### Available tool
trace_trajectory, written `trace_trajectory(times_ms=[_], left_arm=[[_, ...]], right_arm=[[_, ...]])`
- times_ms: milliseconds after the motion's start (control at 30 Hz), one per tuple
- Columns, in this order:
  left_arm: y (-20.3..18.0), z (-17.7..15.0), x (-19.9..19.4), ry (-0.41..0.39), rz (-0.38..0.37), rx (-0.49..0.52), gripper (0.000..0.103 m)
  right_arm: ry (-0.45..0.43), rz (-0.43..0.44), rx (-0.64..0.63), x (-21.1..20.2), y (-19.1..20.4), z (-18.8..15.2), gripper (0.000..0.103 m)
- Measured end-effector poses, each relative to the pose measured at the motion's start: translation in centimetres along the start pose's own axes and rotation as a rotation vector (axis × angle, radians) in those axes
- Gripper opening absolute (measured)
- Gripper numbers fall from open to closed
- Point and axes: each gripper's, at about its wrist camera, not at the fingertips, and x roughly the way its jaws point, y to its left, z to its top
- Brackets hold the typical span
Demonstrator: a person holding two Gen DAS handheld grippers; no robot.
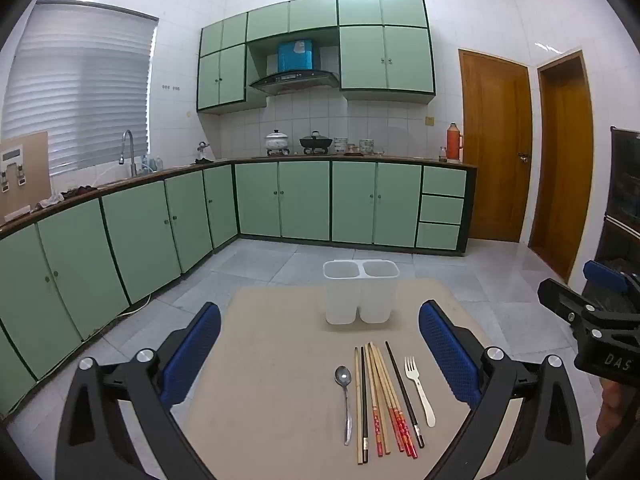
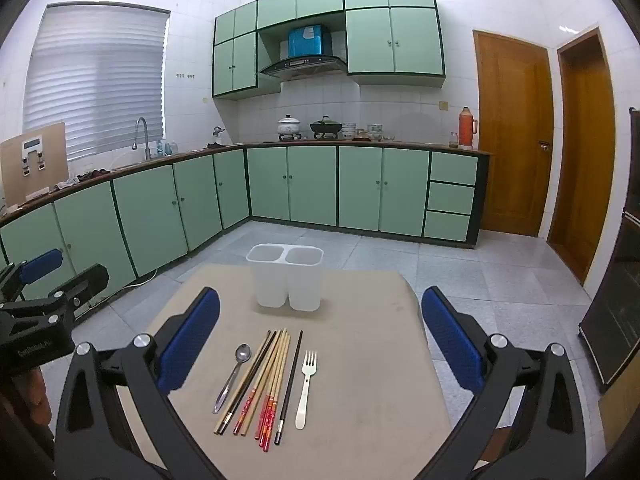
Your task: Organize utensils
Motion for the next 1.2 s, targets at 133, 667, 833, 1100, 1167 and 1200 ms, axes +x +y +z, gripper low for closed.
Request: trace_trajectory(times_ms=[133, 667, 833, 1100, 1167, 1200], left_arm=[[0.1, -0.17, -0.12, 0.004, -0.004, -0.008, 0.097], [0.21, -0.25, 0.23, -0.002, 0.001, -0.003, 0.097], [0.2, -0.27, 0.27, -0.005, 0.004, -0.003, 0.097], [0.26, -0.22, 0.29, -0.006, 0.005, -0.002, 0.097], [0.24, -0.19, 0.22, -0.006, 0.007, -0.004, 0.097], [0.27, -0.2, 0.24, -0.006, 0.007, -0.004, 0.097]], right_arm=[[-0.002, -0.002, 0.0, 0.01, -0.02, -0.02, 0.098], [-0.003, -0.003, 0.002, 0.05, -0.07, -0.09, 0.098], [-0.005, -0.003, 0.001, 0.23, -0.22, -0.14, 0.098], [-0.006, -0.005, -0.002, 0.47, -0.18, -0.08, 0.098], [-0.006, -0.004, -0.002, 0.49, -0.18, -0.09, 0.098], [-0.007, -0.004, -0.002, 0.53, -0.27, -0.28, 0.098]])
